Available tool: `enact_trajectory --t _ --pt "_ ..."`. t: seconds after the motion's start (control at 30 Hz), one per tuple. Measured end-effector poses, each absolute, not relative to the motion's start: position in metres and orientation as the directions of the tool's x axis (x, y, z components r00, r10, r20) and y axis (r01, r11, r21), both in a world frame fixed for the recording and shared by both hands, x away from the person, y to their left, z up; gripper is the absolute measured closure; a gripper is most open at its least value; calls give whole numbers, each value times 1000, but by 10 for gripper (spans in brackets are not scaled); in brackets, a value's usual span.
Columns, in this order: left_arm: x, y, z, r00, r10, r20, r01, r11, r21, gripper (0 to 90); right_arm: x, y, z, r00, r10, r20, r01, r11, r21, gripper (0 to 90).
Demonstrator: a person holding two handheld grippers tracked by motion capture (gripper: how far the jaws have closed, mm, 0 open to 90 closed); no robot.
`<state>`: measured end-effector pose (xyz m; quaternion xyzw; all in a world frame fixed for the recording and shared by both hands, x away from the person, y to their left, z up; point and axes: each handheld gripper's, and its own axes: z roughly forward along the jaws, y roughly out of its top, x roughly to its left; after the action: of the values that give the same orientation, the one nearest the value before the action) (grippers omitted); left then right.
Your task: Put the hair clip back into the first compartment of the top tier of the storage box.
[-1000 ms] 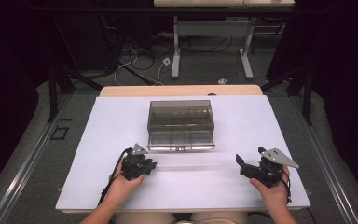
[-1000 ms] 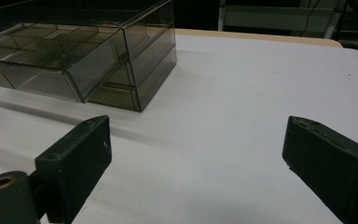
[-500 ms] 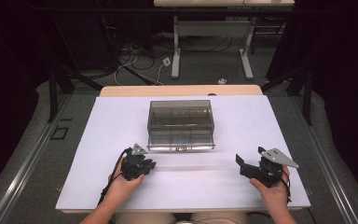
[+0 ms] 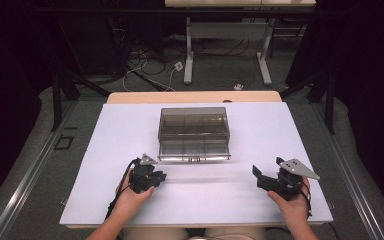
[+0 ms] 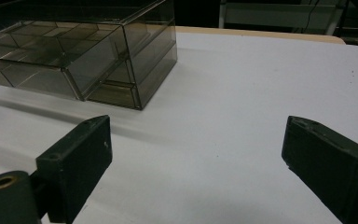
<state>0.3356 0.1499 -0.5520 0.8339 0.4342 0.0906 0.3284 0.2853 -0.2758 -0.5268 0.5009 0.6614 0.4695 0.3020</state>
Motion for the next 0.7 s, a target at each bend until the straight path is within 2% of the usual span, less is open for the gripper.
enact_trajectory --t 0.27,0.7 --pt "334 155 -548 557 816 -155 684 -345 643 770 286 -277 -527 -317 946 63 383 67 921 82" --pt "334 163 -541 529 831 -176 687 -297 664 771 286 -277 -527 -317 946 65 376 62 925 83"
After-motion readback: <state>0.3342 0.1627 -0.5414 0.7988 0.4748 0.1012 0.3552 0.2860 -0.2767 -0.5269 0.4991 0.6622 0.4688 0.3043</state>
